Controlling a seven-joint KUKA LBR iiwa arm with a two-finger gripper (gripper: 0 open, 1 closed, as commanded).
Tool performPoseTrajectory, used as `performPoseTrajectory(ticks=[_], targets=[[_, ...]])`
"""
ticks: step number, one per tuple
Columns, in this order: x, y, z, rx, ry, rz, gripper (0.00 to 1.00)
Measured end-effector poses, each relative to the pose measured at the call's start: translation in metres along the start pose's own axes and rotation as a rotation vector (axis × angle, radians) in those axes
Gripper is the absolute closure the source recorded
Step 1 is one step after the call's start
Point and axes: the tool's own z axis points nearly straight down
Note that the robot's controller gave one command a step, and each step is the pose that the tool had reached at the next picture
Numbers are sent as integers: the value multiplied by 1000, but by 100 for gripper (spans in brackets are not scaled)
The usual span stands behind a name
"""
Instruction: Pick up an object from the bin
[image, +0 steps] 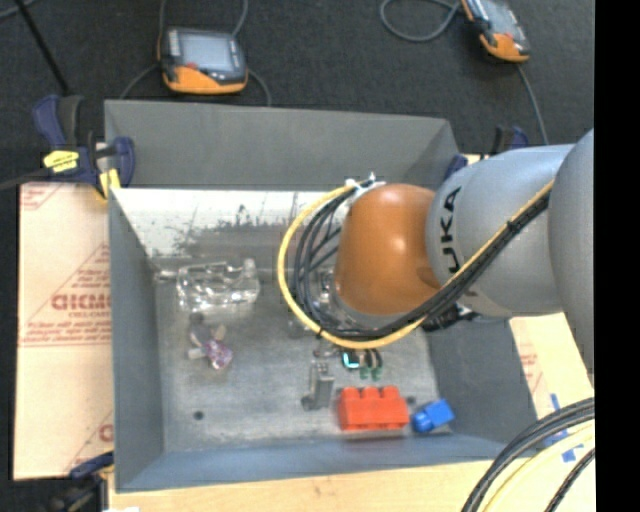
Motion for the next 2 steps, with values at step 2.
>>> performPoseTrajectory(ticks=[2], targets=[[-66, 96, 74, 2, -7, -366, 0]])
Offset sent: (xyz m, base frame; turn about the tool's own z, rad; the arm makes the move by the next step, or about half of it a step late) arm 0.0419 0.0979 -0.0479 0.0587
